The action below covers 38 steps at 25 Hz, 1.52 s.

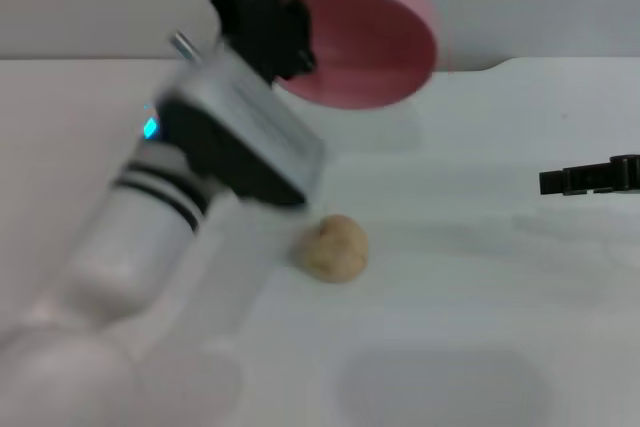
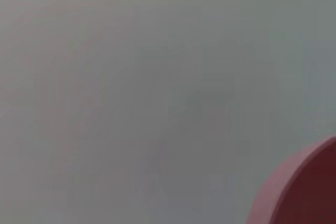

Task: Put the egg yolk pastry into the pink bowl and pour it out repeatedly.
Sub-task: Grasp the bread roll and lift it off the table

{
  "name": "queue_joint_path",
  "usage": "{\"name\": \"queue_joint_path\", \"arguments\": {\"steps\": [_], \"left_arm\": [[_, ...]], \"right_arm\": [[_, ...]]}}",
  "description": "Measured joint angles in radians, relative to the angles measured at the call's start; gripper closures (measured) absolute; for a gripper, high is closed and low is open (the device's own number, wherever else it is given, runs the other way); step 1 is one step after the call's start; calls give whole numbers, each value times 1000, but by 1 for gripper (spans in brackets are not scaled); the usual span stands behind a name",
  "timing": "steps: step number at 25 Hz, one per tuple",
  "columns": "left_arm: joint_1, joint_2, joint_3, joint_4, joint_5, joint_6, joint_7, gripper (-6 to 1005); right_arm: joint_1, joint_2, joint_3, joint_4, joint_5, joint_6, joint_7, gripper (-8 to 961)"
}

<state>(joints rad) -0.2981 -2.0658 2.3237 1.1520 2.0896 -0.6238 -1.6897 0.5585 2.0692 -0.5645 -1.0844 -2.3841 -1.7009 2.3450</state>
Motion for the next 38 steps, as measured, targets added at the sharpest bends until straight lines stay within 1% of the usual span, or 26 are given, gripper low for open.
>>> {"name": "queue_joint_path", "arguments": {"steps": [1,2,4,6,8,11,12,13,14,15,18,19,20,21,24,25,28,33,36,38], "left_arm": [[17,2,-132,68,-94,220,-1,1001],[17,2,-132,68,-94,220,-1,1001],[22,2,-303,112,-192,491,-15,1001],[-2,3,-473,106,-278,770,-69,1001],[-53,8,-664,55,-312,1036,-172,1000],[-157,21,-938,-75,-262,1397,-321,1000],[-186,26,-1007,-104,-225,1485,-362,1000],[-217,34,-1084,-130,-168,1581,-419,1000],[-251,44,-1175,-144,-57,1684,-524,1000],[-251,44,-1175,-144,-57,1684,-524,1000],[-260,59,-1240,-108,133,1765,-722,1000],[-257,63,-1255,-89,188,1796,-783,1001],[-255,66,-1265,-76,221,1813,-817,1001],[-248,69,-1289,-56,271,1859,-863,1001],[-231,70,-1354,-6,352,1974,-907,1000],[-225,68,-1373,10,371,2006,-911,1000],[-204,55,-1394,47,404,2060,-915,1000],[-182,43,-1395,68,416,2080,-918,1000],[-182,41,-1389,69,416,2082,-917,1001],[-187,38,-1388,69,417,2083,-912,1001]], "right_arm": [[9,0,-7,18,1,2,-1,485],[9,0,-7,18,1,2,-1,485],[20,-1,-12,40,2,8,-7,485],[34,-1,-19,66,4,16,-32,485],[50,-1,-30,94,6,24,-62,485],[78,-1,-59,135,7,46,-96,484],[85,-1,-70,144,7,56,-106,482],[91,0,-85,152,9,70,-119,480],[96,1,-102,158,12,89,-130,478],[101,2,-126,163,17,112,-143,476],[112,3,-214,175,39,188,-179,470],[114,4,-289,177,61,239,-204,468],[114,4,-289,177,61,239,-204,466],[114,4,-329,178,77,268,-218,464],[120,6,-464,198,146,356,-253,457],[132,5,-518,219,169,399,-261,455],[173,5,-614,282,185,485,-266,449],[255,10,-751,410,228,596,-265,439],[271,11,-832,436,291,638,-273,276],[270,12,-886,440,315,675,-274,276]]}}
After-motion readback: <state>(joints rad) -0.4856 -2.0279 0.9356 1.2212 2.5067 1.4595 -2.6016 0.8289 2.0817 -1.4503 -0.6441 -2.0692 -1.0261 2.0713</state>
